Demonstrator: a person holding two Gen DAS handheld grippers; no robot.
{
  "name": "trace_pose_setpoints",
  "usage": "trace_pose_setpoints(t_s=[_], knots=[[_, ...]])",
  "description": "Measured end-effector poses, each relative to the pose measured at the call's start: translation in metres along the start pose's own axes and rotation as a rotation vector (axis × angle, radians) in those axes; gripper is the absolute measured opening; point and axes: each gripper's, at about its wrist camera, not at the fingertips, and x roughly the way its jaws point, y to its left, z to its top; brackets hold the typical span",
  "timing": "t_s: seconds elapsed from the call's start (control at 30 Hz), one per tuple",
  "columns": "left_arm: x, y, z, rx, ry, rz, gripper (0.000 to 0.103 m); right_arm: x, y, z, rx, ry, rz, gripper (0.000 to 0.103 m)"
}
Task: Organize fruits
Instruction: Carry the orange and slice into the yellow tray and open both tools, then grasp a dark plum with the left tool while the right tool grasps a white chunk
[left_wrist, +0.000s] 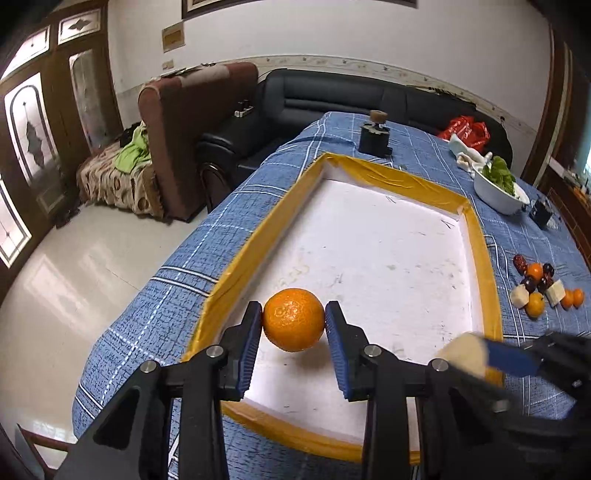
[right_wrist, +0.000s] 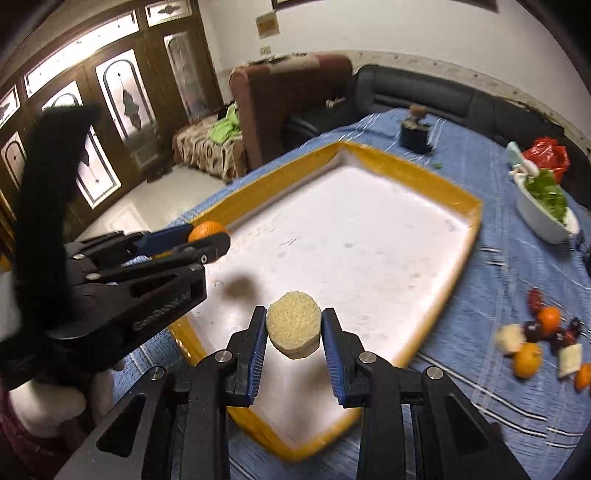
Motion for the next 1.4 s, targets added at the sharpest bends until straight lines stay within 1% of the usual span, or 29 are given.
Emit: trace_pose_setpoints(t_s=[0.07, 0.1, 0.13, 0.23, 0.3, 0.47, 0.53, 0.57, 0.67, 0.7, 0.73, 0.77, 0.8, 0.83, 0.87, 0.93, 1.0, 1.07, 1.13, 1.2, 1.3, 1.4], knots=[[0.0, 0.005, -0.002, -0.008, 0.002, -0.009, 0.035, 0.01, 0.003, -0.001, -0.007, 0.02, -0.005, 0.033], [0.0, 0.006, -0.003, -0.011, 0.0, -0.004, 0.042, 0.014, 0.007, -0.001, -0.013, 0.026, -0.007, 0.033], [-0.001, 0.008, -0.003, -0.011, -0.006, 0.002, 0.051, 0.017, 0.009, -0.001, -0.018, 0.029, -0.009, 0.034], [-0.008, 0.012, -0.006, -0.013, -0.037, 0.015, 0.062, 0.02, 0.014, -0.002, -0.025, 0.026, -0.012, 0.034], [-0.012, 0.013, -0.006, -0.015, -0.047, 0.014, 0.067, 0.018, 0.019, -0.002, -0.035, 0.024, -0.007, 0.035], [-0.028, 0.005, -0.007, -0.001, -0.08, 0.02, 0.068, -0.001, 0.028, -0.007, -0.081, -0.033, -0.037, 0.039], [-0.038, 0.001, -0.007, -0.001, -0.108, 0.008, 0.068, -0.018, 0.025, -0.012, -0.092, -0.07, -0.06, 0.04], [-0.048, -0.003, -0.007, 0.001, -0.14, -0.003, 0.068, -0.025, 0.022, -0.015, -0.087, -0.084, -0.066, 0.04], [-0.077, -0.013, -0.008, 0.019, -0.242, -0.031, 0.069, -0.057, -0.002, -0.028, -0.025, -0.136, -0.092, 0.041], [-0.09, -0.018, -0.008, 0.025, -0.292, -0.044, 0.077, -0.07, -0.015, -0.034, 0.004, -0.155, -0.112, 0.041], [-0.102, -0.021, -0.008, 0.026, -0.335, -0.063, 0.093, -0.085, -0.028, -0.041, 0.033, -0.174, -0.137, 0.041], [-0.116, -0.026, -0.009, 0.019, -0.387, -0.111, 0.101, -0.098, -0.042, -0.048, 0.059, -0.189, -0.163, 0.041], [-0.126, -0.03, -0.008, 0.009, -0.419, -0.168, 0.103, -0.115, -0.062, -0.057, 0.092, -0.201, -0.205, 0.043], [-0.133, -0.036, -0.006, 0.008, -0.431, -0.221, 0.103, -0.125, -0.075, -0.064, 0.114, -0.207, -0.239, 0.045], [-0.136, -0.043, -0.003, 0.014, -0.428, -0.256, 0.103, -0.138, -0.092, -0.073, 0.142, -0.213, -0.282, 0.045], [-0.138, -0.061, 0.0, 0.044, -0.42, -0.282, 0.103, -0.159, -0.131, -0.091, 0.217, -0.199, -0.365, 0.046], [-0.137, -0.091, -0.001, 0.117, -0.399, -0.267, 0.103, -0.174, -0.173, -0.111, 0.312, -0.169, -0.406, 0.046], [-0.131, -0.12, -0.009, 0.195, -0.379, -0.288, 0.103, -0.18, -0.199, -0.123, 0.373, -0.156, -0.417, 0.046], [-0.127, -0.14, -0.02, 0.245, -0.363, -0.303, 0.103, -0.181, -0.215, -0.128, 0.417, -0.148, -0.41, 0.045], [-0.128, -0.158, -0.032, 0.275, -0.369, -0.348, 0.103, -0.177, -0.229, -0.13, 0.453, -0.156, -0.369, 0.045], [-0.133, -0.169, -0.039, 0.27, -0.401, -0.39, 0.103, -0.161, -0.24, -0.117, 0.467, -0.178, -0.316, 0.045], [-0.127, -0.174, -0.034, 0.251, -0.366, -0.42, 0.103, -0.142, -0.246, -0.098, 0.443, -0.194, -0.296, 0.045]])
